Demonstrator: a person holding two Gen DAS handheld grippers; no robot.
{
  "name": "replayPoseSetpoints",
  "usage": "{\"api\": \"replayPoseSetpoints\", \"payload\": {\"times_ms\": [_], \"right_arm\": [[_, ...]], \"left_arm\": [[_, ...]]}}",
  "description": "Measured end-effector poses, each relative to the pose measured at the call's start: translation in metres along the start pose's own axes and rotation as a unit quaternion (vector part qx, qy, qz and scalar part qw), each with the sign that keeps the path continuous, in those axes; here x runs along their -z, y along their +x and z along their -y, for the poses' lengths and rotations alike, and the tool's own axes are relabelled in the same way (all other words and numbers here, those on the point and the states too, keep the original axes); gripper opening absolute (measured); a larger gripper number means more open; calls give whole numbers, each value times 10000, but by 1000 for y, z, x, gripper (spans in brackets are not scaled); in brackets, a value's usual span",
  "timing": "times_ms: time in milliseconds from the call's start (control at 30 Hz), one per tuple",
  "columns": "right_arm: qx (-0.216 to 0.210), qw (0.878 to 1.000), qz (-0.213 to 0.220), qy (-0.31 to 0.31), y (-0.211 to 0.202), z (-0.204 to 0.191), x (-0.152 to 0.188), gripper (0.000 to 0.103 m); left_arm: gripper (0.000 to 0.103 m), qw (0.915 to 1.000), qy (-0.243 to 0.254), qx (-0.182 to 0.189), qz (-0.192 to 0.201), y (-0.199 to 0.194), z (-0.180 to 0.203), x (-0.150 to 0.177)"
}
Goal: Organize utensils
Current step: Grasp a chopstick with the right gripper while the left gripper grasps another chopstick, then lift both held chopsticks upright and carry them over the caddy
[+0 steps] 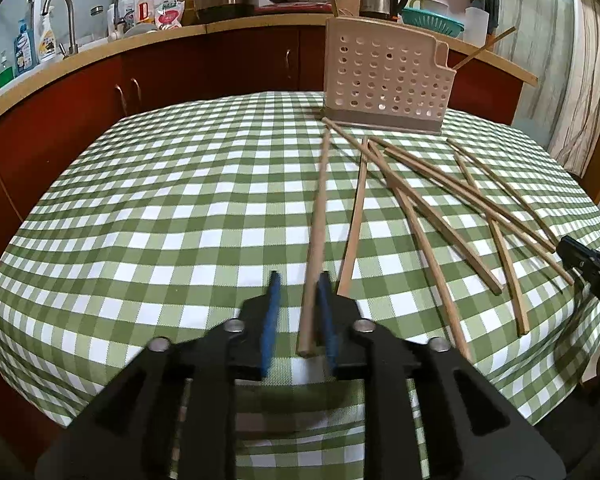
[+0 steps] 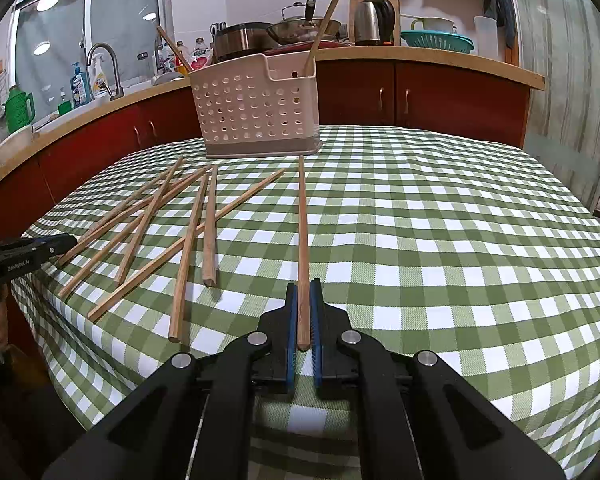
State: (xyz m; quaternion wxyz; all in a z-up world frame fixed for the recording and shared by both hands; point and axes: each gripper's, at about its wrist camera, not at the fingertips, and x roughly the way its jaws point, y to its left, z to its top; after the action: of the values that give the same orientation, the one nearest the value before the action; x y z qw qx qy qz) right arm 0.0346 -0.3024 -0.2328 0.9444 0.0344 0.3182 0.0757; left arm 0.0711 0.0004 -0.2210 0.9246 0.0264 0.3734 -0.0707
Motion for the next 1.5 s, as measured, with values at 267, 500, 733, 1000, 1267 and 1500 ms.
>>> {"api": "replayPoseSetpoints", "payload": {"times_ms": [267,500,733,1000,1267,1500], "right_arm": [[-15,10000,12,18,2,0,-1,7],[18,10000,88,-1,-4,0,-1,7],[119,9992,372,-74,-19,-2,-9,7],[207,9965,790,-194,-42,-8,-27,7],[186,9920,1223,-234,-69,-15,-49,7],[184,9885,1475,-263,-89,-21,-66,7]], "left_arm": [[23,10000,49,58,-8,-3,-3,6],[7,9998,118,171,2,-5,-1,7],[7,9996,145,5,257,-17,-3,2],[7,9968,43,-183,780,-39,-11,-12],[7,9904,6,-313,1349,-70,-16,-33],[7,9861,-26,-288,1635,-92,-18,-48]]}}
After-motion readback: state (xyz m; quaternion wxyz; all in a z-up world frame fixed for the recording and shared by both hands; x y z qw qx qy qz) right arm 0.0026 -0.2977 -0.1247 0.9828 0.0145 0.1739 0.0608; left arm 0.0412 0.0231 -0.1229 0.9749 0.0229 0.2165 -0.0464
